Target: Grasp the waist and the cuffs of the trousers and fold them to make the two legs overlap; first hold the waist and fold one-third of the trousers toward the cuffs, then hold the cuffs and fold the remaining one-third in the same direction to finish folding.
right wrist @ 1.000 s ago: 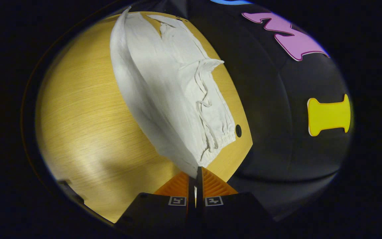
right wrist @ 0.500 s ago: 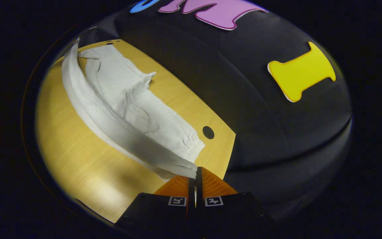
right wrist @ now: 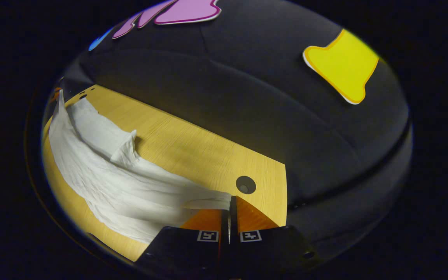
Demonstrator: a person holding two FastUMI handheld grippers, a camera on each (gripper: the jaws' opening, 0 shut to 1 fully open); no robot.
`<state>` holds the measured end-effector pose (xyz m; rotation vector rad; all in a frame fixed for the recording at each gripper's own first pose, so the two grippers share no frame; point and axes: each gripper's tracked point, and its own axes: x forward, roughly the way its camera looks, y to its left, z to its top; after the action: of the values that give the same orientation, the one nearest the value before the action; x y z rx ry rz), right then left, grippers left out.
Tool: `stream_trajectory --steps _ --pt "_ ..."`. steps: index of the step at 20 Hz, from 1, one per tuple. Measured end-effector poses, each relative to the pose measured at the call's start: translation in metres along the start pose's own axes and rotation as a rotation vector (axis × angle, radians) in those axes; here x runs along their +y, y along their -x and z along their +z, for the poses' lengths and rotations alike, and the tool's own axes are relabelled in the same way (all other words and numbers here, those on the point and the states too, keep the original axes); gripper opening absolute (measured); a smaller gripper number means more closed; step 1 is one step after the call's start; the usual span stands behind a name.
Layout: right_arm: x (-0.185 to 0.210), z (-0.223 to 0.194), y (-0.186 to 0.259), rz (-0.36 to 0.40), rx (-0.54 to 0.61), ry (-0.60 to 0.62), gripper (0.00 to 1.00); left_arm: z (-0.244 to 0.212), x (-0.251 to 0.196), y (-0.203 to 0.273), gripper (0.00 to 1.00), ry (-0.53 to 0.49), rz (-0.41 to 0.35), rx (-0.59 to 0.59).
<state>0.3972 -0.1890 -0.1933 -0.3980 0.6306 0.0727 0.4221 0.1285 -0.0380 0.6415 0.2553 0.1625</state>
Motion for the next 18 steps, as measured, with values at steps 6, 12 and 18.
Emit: stream_trajectory --steps 6,12,18 --pt "0.005 -0.017 -0.039 0.007 0.088 -0.184 0.05 -0.008 -0.015 -0.053 0.05 0.153 0.005 0.057" --pt "0.02 -0.022 -0.042 0.076 0.136 -0.387 0.57 -0.015 -0.059 -0.055 0.16 0.392 -0.092 0.075" --pt "-0.017 -0.029 0.005 0.012 0.11 -0.304 0.98 0.03 -0.05 -0.002 0.99 0.5 -0.143 -0.095"
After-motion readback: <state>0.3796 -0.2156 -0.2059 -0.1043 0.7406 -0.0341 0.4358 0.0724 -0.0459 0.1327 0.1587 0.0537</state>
